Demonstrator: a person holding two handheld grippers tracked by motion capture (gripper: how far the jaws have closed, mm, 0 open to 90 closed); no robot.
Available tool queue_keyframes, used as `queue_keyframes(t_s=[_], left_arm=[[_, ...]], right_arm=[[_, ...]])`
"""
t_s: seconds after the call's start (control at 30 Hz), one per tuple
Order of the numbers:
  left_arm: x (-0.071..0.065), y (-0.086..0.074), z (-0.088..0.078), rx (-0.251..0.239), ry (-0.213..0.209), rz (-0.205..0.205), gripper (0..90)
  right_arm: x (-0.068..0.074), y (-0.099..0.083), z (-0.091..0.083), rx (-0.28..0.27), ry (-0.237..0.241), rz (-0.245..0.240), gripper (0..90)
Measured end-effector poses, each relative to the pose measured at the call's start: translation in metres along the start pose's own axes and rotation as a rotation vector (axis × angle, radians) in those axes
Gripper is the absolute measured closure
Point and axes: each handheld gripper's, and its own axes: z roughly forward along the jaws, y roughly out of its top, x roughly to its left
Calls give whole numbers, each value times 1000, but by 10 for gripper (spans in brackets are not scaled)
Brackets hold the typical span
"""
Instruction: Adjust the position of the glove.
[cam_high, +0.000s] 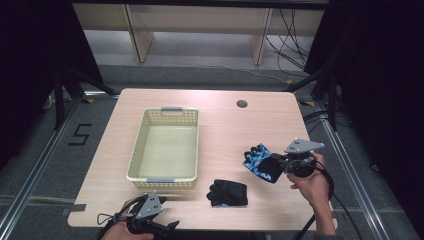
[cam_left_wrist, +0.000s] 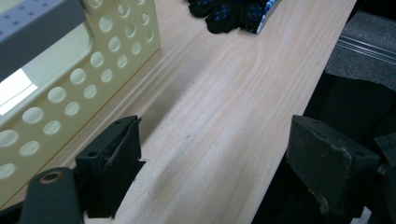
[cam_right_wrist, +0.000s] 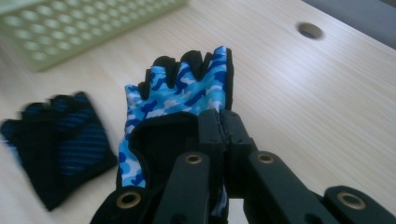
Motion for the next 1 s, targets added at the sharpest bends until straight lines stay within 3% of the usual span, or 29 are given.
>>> queue_keyframes(t_s=[0.07,0.1,0.13,0.2,0.23,0.43,0.7,0.93,0.97,1.0], left_arm=[[-1,0,1,-16,-5,-8,175],[0,1,-1,-2,6,26,175],[-1,0,0,-8,6,-2,174],[-1,0,1,-6,4,13,174],[-1,0,2,-6,4,-1,174],[-1,1,4,2,1,0,174],[-6,3,10,2,-12,2,175],[-5,3,11,8,-12,11,175],[-7,3,10,10,-16,2,175],[-6,4,10,24,-36,20,176]], right_arm=[[9,5,2,-21,63,-12,893],[12,7,4,-31,101,-31,893],[17,9,5,-31,133,-33,893],[21,12,10,-50,197,-91,892],[24,13,12,-55,219,-100,893],[34,17,29,-27,385,-148,892],[48,19,50,41,496,-212,892],[50,22,69,73,543,-260,892],[50,22,73,79,561,-269,891],[51,22,75,88,568,-275,891]])
